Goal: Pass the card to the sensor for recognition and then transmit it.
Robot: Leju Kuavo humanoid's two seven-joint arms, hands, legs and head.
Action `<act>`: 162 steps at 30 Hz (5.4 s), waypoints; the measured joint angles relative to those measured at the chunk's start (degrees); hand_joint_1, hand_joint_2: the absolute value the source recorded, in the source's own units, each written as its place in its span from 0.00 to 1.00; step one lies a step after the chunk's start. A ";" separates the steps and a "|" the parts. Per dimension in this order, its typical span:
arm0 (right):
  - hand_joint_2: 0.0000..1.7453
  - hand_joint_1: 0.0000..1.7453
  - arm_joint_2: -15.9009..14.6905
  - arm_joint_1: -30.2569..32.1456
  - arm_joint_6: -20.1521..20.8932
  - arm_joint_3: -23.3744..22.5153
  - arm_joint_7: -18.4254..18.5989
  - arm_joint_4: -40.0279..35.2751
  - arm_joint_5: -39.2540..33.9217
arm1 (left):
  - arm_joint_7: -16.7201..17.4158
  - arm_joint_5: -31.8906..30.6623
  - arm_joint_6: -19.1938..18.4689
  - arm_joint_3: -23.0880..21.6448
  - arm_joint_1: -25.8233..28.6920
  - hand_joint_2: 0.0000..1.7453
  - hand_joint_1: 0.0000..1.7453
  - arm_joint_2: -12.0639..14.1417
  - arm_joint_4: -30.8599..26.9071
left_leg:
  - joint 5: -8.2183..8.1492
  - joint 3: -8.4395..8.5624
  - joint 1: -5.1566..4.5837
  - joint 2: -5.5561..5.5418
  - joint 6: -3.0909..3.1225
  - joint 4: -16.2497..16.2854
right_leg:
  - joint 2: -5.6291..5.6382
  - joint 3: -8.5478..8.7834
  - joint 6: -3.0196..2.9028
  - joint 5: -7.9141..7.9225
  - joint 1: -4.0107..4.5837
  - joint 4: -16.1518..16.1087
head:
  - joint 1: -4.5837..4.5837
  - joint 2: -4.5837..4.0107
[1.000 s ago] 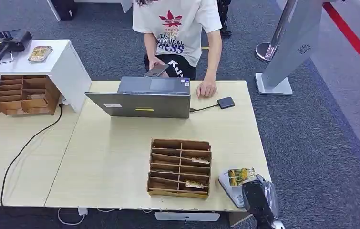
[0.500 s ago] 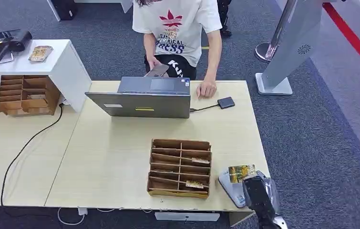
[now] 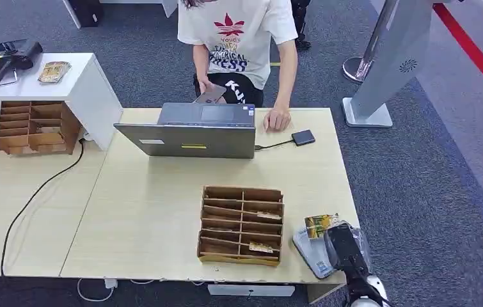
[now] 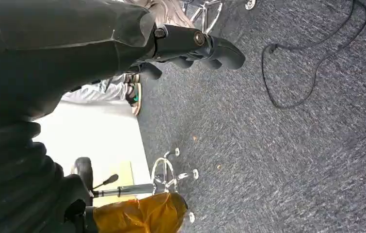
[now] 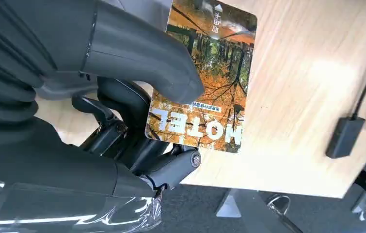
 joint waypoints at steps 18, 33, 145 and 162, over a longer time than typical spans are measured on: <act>1.00 1.00 0.33 -2.04 1.03 -1.22 -0.59 5.13 -0.07 | -0.02 -0.33 -0.28 -0.13 0.00 1.00 0.00 0.02 0.00 | 0.00 0.00 0.00 0.00 0.00 0.00 | 0.00 0.00 0.00 0.00 0.00 0.00 | 0.00 0.00; 1.00 1.00 0.35 -2.30 0.72 -2.01 -0.17 6.62 6.67 | -0.02 1.16 -0.26 -0.13 0.00 1.00 0.00 0.02 0.00 | 0.00 0.03 0.00 0.00 0.00 0.01 | 0.00 0.02 0.00 0.00 0.00 0.00 | 0.00 0.00; 1.00 1.00 -5.51 8.73 6.01 -0.72 5.62 -6.47 17.22 | -1.22 5.49 0.31 -0.15 0.06 1.00 0.00 0.09 0.00 | -0.05 0.02 0.00 0.01 0.06 0.00 | 0.00 0.01 0.01 -0.01 0.00 -0.01 | 0.02 0.00; 1.00 1.00 -6.69 9.00 5.84 3.39 6.23 -7.72 17.22 | -1.22 5.33 0.22 -0.17 0.06 1.00 0.00 0.09 0.00 | -0.05 0.01 -0.01 0.01 0.06 0.01 | 0.01 0.01 0.01 -0.01 0.00 -0.01 | 0.00 0.00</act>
